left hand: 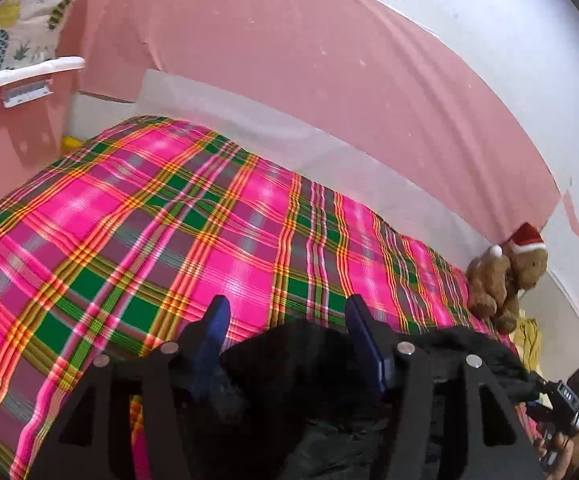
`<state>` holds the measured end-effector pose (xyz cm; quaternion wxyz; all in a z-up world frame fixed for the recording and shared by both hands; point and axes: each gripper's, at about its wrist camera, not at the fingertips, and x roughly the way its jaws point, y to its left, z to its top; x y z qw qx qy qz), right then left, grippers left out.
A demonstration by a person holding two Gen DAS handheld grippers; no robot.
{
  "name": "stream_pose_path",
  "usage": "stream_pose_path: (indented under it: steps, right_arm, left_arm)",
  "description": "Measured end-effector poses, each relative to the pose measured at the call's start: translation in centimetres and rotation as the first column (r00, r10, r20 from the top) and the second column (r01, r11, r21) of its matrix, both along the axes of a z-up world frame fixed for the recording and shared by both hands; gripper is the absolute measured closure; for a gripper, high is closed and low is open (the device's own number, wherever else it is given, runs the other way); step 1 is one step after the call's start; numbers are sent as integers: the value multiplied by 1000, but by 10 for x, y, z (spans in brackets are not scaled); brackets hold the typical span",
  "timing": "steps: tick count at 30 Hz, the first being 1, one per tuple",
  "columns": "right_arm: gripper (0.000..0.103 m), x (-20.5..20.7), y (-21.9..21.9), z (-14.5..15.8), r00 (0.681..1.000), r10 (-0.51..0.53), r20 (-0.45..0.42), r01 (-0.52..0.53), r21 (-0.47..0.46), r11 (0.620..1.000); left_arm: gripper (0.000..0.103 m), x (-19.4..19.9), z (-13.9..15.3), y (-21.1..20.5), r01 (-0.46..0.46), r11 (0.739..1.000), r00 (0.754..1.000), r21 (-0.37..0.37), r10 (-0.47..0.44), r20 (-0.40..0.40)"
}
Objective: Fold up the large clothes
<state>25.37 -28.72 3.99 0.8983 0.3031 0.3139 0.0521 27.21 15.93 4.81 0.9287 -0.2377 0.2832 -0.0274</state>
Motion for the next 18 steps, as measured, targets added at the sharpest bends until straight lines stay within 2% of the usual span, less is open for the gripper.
stream_pose_path:
  steps: [3, 6, 8, 11, 13, 14, 17, 18]
  right_arm:
    - [39, -12, 9, 15, 998, -40, 50, 45, -107, 993]
    - [39, -18, 31, 21, 998, 0, 61, 11, -183, 983]
    - [39, -15, 54, 15, 997, 71, 8, -66, -259, 963]
    - [39, 9, 84, -14, 980, 157, -120, -191, -368, 910]
    - [39, 27, 86, -37, 970, 141, -200, -212, -402, 891]
    - [39, 36, 84, -49, 970, 116, -213, -200, -434, 879]
    - [37, 50, 74, -70, 968, 101, -231, -188, -392, 900]
    - [37, 53, 74, -73, 969, 94, -229, -182, -405, 896]
  left_arm:
    - [41, -10, 4, -11, 32, 998, 999, 46, -32, 15]
    - [41, -15, -1, -43, 152, 984, 988, 89, -153, -1]
    - [41, -14, -9, -71, 236, 961, 972, 143, -233, -37]
    - [41, 2, -31, -111, 336, 915, 941, 225, -317, -114]
    - [41, 20, -54, -122, 340, 912, 936, 229, -305, -174]
    - [41, 27, -63, -124, 333, 911, 938, 243, -294, -183]
    - [41, 37, -78, -125, 299, 919, 951, 258, -263, -164]
    - [41, 40, -81, -126, 293, 919, 953, 263, -256, -163]
